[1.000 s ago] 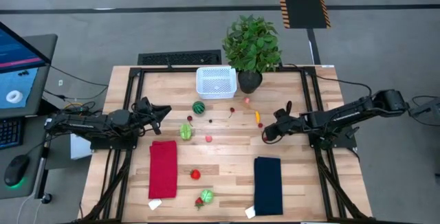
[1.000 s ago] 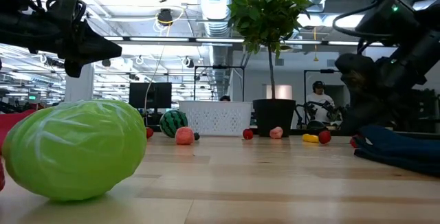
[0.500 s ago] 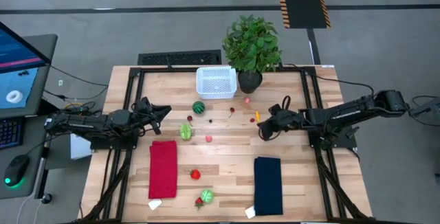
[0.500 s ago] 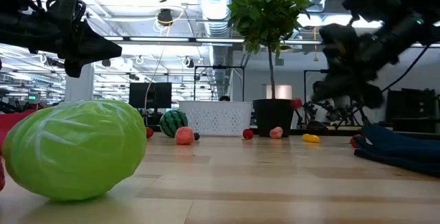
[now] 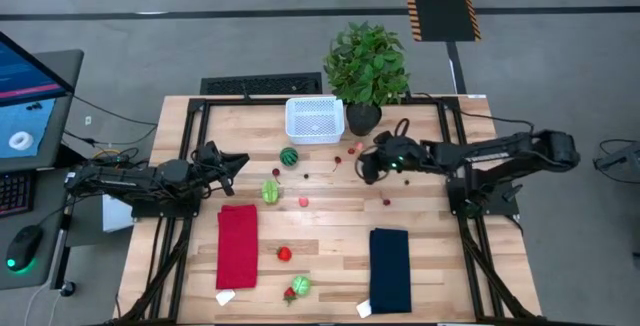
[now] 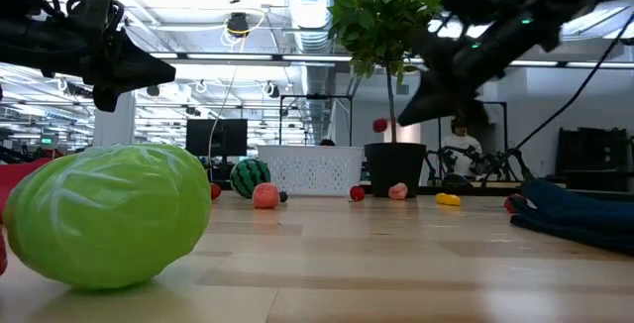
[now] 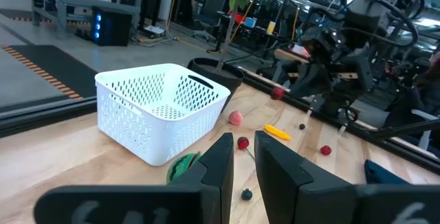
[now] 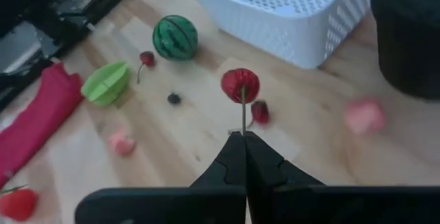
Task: Pick and placing Produce into tupperware
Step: Put the red cherry into the white basket
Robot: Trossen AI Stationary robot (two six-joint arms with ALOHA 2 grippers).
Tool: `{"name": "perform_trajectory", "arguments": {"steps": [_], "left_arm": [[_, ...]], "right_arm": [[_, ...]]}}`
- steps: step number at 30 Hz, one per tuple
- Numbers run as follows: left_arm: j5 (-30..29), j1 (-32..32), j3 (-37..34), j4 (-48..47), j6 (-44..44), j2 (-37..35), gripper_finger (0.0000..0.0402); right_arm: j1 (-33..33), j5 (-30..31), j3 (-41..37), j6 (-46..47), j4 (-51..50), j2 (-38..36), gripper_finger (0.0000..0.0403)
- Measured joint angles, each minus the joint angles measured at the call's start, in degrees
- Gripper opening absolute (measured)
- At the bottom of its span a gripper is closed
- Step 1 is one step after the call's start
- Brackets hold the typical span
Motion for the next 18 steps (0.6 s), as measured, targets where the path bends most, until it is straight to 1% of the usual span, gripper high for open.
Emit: {"name": "perform_trajectory", "arguments": {"steps": [8, 18], "left_arm": [[0.0, 0.0, -0.01, 0.01, -0.02, 0.01, 0.005], [0.57, 0.01, 0.0, 0.0, -0.21, 0.02, 0.005]], "right_arm": [[-2.24, -0.11, 11.87, -8.37, 0.09, 12.11, 0.0011], [-6.54, -0.1, 24.56, -13.39, -2.8, 23.33, 0.0012]]}}
